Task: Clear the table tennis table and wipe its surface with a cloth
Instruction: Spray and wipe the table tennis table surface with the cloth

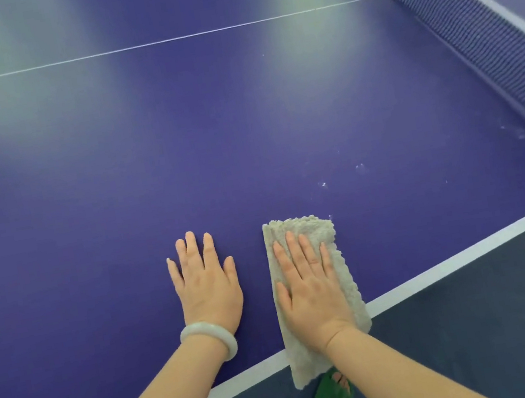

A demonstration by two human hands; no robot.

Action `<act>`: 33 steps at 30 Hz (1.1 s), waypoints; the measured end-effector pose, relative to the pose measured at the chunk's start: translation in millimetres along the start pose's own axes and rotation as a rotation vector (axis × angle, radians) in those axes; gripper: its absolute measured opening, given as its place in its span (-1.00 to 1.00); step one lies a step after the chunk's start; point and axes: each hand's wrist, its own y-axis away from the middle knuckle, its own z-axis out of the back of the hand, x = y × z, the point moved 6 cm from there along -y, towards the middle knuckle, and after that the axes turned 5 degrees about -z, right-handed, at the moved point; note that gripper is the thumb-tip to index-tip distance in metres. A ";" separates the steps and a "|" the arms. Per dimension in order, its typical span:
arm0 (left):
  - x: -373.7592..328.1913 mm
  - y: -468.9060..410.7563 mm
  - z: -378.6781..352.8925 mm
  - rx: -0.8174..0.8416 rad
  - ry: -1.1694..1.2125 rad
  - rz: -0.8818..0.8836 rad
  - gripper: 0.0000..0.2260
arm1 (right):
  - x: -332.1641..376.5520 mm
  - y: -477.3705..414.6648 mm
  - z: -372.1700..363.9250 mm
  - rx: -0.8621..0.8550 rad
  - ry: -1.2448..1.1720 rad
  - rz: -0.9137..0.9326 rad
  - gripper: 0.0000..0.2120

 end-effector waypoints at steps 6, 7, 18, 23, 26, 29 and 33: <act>-37.6 -11.0 -22.5 -0.048 -0.116 0.273 -0.31 | -79.7 -49.3 8.7 -0.007 0.034 0.109 -0.41; -36.6 -12.0 -25.0 -0.051 -0.133 0.285 -0.29 | -105.7 -58.1 11.3 -0.025 0.034 0.005 -0.41; -34.7 -11.8 -27.3 -0.013 -0.219 0.320 -0.31 | -45.1 -66.7 12.0 0.045 -0.027 0.339 -0.43; -36.2 -13.5 -29.0 -0.018 -0.232 0.325 -0.29 | -122.3 -141.0 20.6 0.017 0.009 0.118 -0.40; -35.8 -12.8 -28.9 -0.019 -0.241 0.331 -0.29 | -192.1 -131.2 26.6 0.007 0.005 -0.228 -0.38; -36.5 -13.4 -29.3 -0.019 -0.245 0.337 -0.29 | -177.0 -99.7 26.5 -0.048 0.005 -0.299 -0.40; -35.6 -13.3 -28.9 -0.031 -0.244 0.335 -0.29 | -82.9 -90.3 15.2 -0.072 -0.018 0.062 -0.42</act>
